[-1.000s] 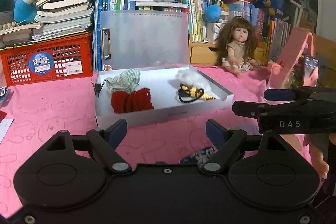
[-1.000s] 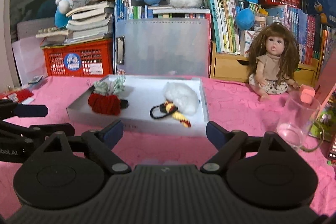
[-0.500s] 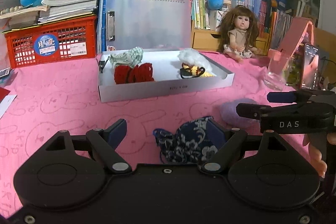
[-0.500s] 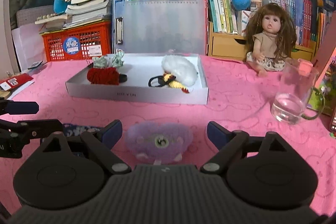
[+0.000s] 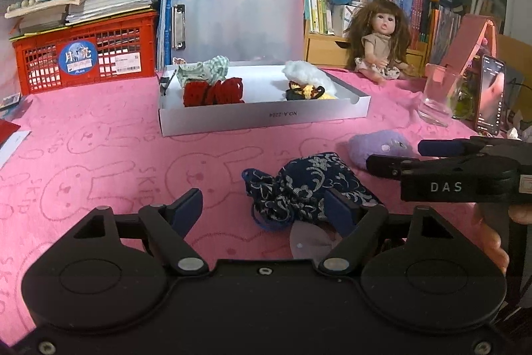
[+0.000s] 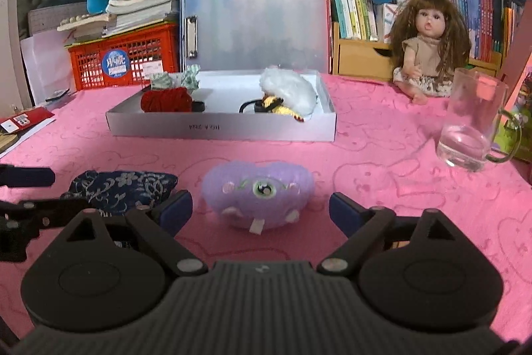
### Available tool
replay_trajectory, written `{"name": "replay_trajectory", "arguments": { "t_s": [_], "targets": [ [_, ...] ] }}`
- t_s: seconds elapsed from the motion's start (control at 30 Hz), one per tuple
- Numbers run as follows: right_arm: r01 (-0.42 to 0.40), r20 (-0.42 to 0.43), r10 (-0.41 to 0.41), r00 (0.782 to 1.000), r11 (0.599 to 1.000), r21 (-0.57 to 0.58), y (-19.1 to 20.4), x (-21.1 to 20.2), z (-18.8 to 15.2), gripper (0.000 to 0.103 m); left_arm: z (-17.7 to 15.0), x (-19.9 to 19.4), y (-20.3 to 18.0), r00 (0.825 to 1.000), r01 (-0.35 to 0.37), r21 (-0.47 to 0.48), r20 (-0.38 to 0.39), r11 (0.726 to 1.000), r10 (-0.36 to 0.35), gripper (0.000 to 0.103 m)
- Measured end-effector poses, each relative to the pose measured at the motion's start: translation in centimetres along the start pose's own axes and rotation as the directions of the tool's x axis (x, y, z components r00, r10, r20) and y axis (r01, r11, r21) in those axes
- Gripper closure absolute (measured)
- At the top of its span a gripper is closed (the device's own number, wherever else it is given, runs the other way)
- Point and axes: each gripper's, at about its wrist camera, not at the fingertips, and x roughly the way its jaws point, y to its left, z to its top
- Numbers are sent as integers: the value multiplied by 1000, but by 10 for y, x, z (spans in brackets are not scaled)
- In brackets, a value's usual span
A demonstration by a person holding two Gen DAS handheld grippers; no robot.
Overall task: Organize objects
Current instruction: 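Move the left tool to the blue floral pouch while the right tool approaches the purple plush, then grasp the blue floral pouch with the left tool while the right tool grasps the purple plush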
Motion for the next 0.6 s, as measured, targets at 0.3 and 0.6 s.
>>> {"name": "replay_trajectory", "arguments": {
  "t_s": [0.3,0.6],
  "targets": [
    [-13,-17,13,1000,999,32,-3,3,-1,8,-2,-1,-1,1000,22,-39,10,999,-21,26],
    [-22,-16,23,1000,998,67,-6,3,-2,8,3,6,-15,998,62,-18,15,998,-61,19]
  ]
}}
